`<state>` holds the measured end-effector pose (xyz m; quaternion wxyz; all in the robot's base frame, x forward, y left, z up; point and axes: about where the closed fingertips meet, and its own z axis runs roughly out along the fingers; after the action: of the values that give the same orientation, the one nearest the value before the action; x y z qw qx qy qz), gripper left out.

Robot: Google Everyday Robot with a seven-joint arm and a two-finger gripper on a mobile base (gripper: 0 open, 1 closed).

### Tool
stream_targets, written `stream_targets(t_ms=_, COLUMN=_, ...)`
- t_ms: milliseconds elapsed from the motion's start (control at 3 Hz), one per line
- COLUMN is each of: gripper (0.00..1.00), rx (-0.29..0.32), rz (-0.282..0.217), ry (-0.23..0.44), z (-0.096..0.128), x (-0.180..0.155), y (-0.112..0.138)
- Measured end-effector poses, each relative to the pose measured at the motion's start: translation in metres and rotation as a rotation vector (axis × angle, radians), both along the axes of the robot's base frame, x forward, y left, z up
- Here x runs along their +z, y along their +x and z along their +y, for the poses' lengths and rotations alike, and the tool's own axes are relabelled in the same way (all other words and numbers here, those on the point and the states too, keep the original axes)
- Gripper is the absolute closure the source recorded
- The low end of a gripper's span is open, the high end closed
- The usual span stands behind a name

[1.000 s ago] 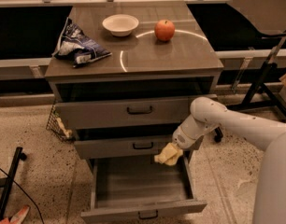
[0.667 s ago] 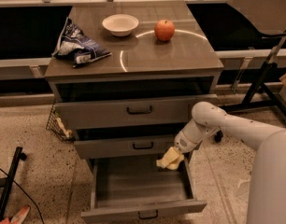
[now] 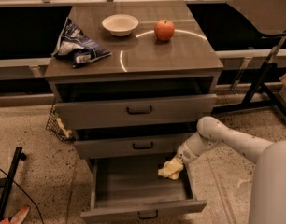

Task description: Place sponge into bottom drawer

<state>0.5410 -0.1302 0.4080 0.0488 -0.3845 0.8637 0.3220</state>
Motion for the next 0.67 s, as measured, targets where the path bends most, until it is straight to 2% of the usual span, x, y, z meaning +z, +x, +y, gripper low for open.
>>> stream_targets(t_ms=333, gripper=1.00, rx=0.007, rz=-0.002, ry=0.005, z=0.001, x=-0.002, y=-0.001)
stream_targets(t_ms=667, gripper=1.00, rx=0.009, rz=0.004, ry=0.031, z=0.007, x=-0.019, y=0.000)
